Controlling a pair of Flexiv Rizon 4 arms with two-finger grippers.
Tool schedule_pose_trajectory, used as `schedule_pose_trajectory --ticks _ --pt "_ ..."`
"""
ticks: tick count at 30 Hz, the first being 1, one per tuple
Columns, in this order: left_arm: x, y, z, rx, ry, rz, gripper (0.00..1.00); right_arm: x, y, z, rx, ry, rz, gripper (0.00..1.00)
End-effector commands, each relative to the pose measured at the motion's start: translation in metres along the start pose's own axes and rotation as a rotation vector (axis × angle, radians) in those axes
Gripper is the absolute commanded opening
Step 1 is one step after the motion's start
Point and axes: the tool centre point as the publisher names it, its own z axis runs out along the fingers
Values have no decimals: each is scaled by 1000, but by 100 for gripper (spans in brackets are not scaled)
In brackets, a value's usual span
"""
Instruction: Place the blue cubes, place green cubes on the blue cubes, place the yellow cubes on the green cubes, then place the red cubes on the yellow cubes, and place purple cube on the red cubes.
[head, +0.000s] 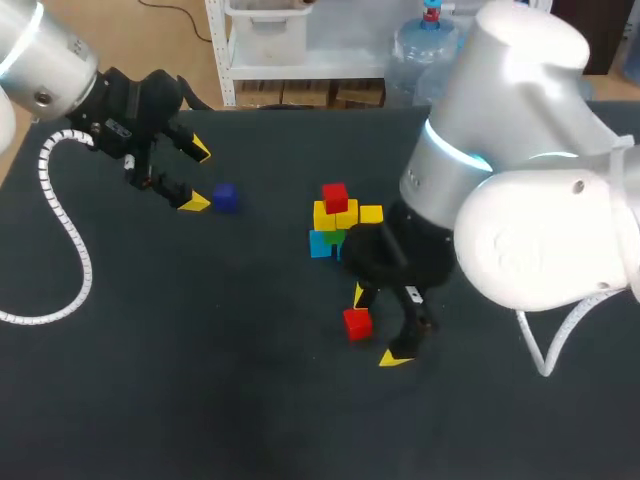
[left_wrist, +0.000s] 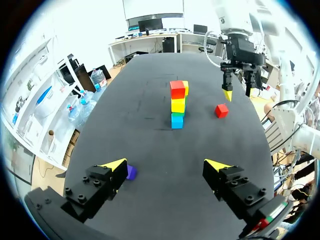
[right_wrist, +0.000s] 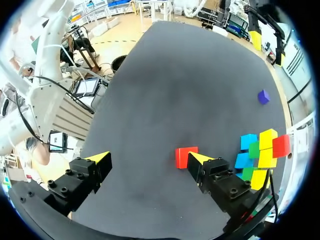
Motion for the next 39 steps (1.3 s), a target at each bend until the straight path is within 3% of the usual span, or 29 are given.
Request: schedule_pose_trajectory --ticks 1,11,25,33,39 --pt "1 -1 0 -2 -4 3 100 -2 -7 3 -6 24 -2 100" --pt "1 -1 0 -2 -4 3 100 -3 -15 6 -9 76 8 100" --pt "1 -1 0 -2 -4 3 100 9 -28 15 22 64 30 100" --pt "1 -1 0 -2 -4 3 100 5 -36 17 12 161 31 100" --pt "1 -1 0 -2 -4 3 100 4 -40 19 5 187 32 100"
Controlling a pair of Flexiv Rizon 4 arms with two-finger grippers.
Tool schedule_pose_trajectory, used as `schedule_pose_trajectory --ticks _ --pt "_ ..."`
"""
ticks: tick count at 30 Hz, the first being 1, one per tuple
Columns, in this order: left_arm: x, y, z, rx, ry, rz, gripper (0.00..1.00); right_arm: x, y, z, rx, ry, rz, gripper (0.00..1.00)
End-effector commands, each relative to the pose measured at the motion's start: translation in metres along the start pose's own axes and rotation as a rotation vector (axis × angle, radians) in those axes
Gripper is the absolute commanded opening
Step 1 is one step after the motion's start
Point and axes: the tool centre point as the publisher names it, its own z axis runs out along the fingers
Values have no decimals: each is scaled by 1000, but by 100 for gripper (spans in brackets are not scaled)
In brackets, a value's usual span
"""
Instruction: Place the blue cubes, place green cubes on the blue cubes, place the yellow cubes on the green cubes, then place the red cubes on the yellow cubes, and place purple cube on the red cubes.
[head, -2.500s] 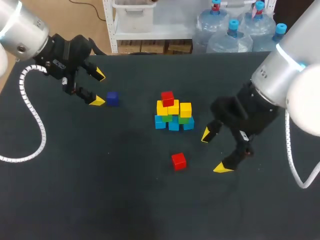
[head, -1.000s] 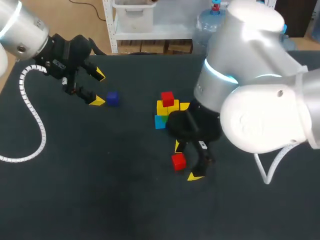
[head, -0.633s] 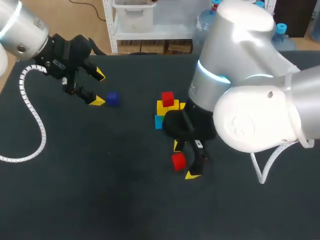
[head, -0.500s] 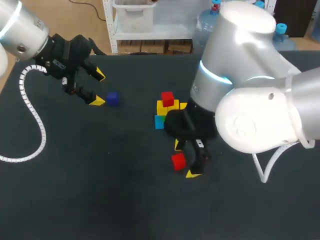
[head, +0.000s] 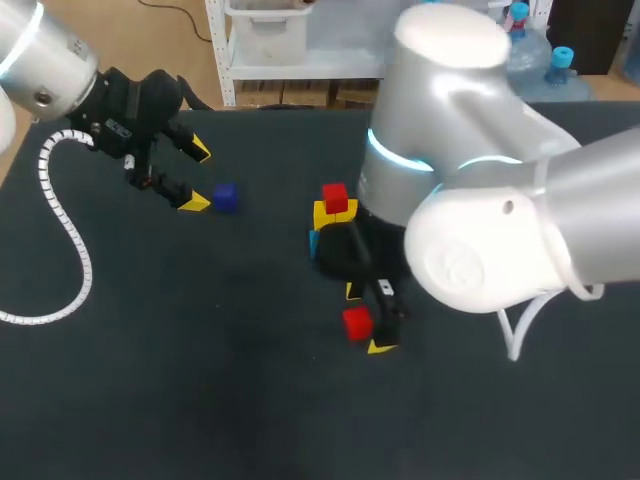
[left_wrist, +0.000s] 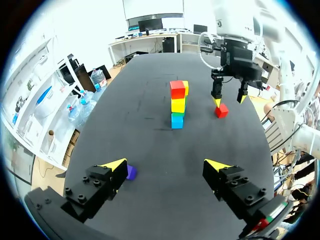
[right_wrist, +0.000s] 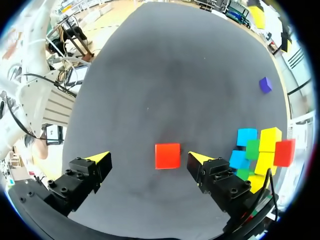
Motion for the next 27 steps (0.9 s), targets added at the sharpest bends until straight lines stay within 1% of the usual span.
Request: schedule_pose_trajectory --ticks 1,7,9,13,27 --pt "1 -1 0 -2 -4 3 100 -3 -6 4 -13 16 4 100" --pt "1 -1 0 -2 -4 3 100 2 -8 11 -29 22 13 100" --pt "1 -1 0 -2 -4 3 100 3 -9 13 -35 36 15 100" --pt "1 -1 0 -2 -4 3 100 1 -11 14 -38 57 8 100" --pt "1 -1 0 -2 -4 3 100 -2 -17 18 -47 92 3 100"
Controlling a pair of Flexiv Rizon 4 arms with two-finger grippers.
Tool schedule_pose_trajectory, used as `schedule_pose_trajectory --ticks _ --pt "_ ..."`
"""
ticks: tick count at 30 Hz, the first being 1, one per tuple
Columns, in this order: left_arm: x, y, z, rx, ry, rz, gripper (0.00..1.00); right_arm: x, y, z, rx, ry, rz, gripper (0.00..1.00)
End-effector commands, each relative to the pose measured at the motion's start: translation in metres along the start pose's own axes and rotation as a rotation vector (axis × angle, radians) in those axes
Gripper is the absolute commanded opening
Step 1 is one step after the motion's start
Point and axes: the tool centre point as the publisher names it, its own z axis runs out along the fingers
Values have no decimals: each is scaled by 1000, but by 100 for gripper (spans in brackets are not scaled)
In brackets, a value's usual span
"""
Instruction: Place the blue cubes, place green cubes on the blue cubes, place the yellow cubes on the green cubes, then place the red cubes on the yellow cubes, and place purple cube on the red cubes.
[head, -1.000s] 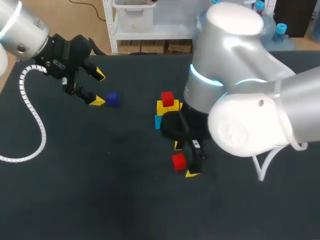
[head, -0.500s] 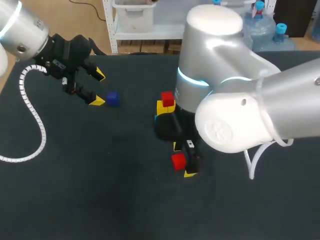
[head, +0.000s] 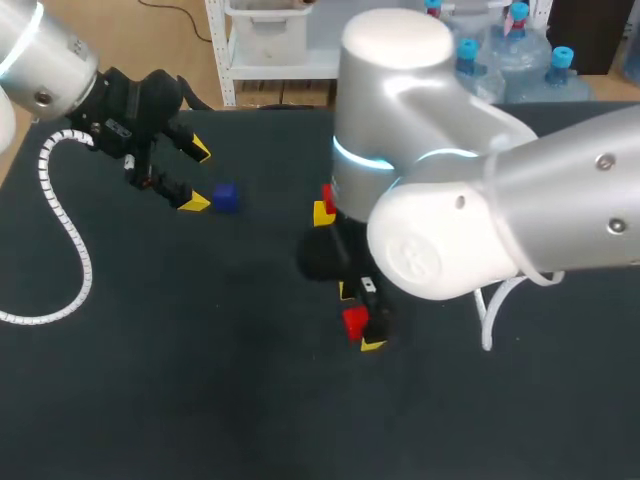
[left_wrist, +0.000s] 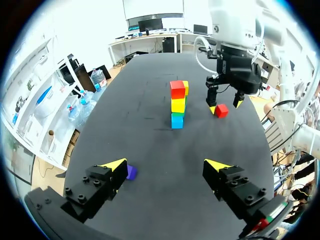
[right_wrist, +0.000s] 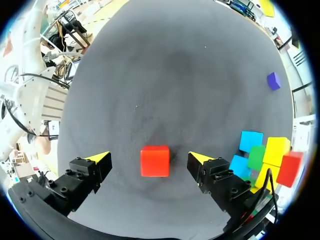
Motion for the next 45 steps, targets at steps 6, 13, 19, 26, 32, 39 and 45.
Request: schedule_pose_trajectory --ticks 6,13,19,26,32,39,45 --pt "1 -1 0 -2 -4 3 100 -4 -3 5 -1 48 19 100" --pt "1 -1 0 -2 -4 3 100 -3 -2 8 1 57 36 100" --pt "1 -1 0 -2 -4 3 100 0 -1 6 6 53 38 100" --pt "1 -1 0 -2 -4 3 100 2 -1 6 10 56 25 100" --pt "1 -1 0 -2 -4 3 100 5 0 8 5 68 21 100" --pt "1 -1 0 -2 -4 3 100 6 1 10 6 64 21 100" --pt "1 -1 0 -2 -4 3 100 4 1 11 9 69 16 100"
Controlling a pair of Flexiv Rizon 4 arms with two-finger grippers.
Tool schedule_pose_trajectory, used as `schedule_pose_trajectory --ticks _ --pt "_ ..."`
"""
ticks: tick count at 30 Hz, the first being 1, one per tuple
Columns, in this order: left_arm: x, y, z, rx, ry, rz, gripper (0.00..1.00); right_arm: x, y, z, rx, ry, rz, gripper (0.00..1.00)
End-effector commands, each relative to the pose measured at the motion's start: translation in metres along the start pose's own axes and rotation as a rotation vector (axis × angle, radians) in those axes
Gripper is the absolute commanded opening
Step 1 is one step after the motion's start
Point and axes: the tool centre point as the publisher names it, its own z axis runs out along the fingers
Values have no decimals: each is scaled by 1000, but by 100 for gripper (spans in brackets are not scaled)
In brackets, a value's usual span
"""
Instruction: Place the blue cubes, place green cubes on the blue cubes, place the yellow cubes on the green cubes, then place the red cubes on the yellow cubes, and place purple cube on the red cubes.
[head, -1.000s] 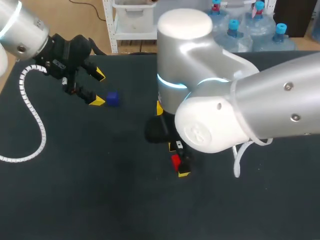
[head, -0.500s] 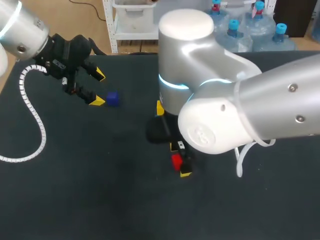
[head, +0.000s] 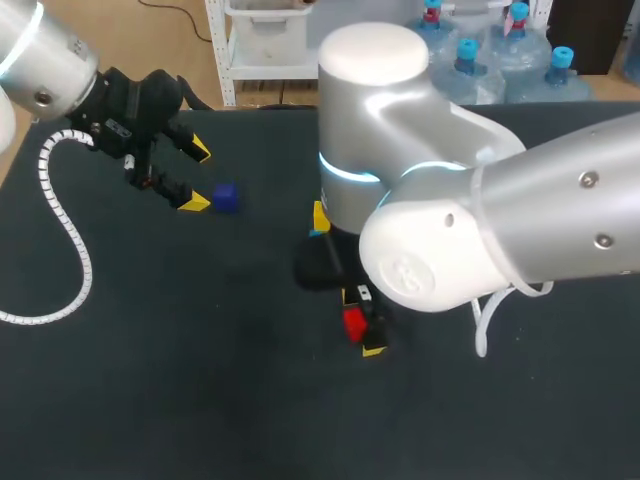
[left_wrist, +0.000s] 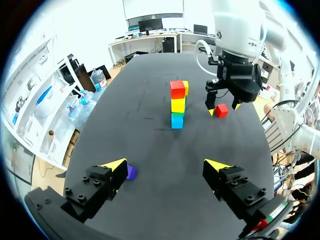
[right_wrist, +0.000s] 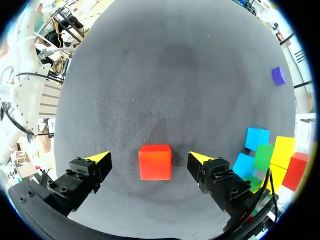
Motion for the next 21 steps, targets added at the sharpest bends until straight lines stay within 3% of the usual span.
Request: schedule_pose_trajectory --ticks 1,4,6,13,18,21 --pt "1 -1 0 -2 -4 3 100 -1 1 1 5 2 -1 100" --pt "1 -1 0 -2 -4 3 100 -1 1 1 5 1 -1 97" --pt "1 -1 0 -2 -4 3 100 -1 1 1 5 2 0 50" --pt "1 -1 0 -2 -4 3 100 -1 0 2 4 0 -2 30" --pt "1 -1 0 -2 -4 3 100 -1 0 2 2 -2 -3 25" --pt "1 -1 0 -2 -4 3 100 -1 0 3 1 -2 -4 13"
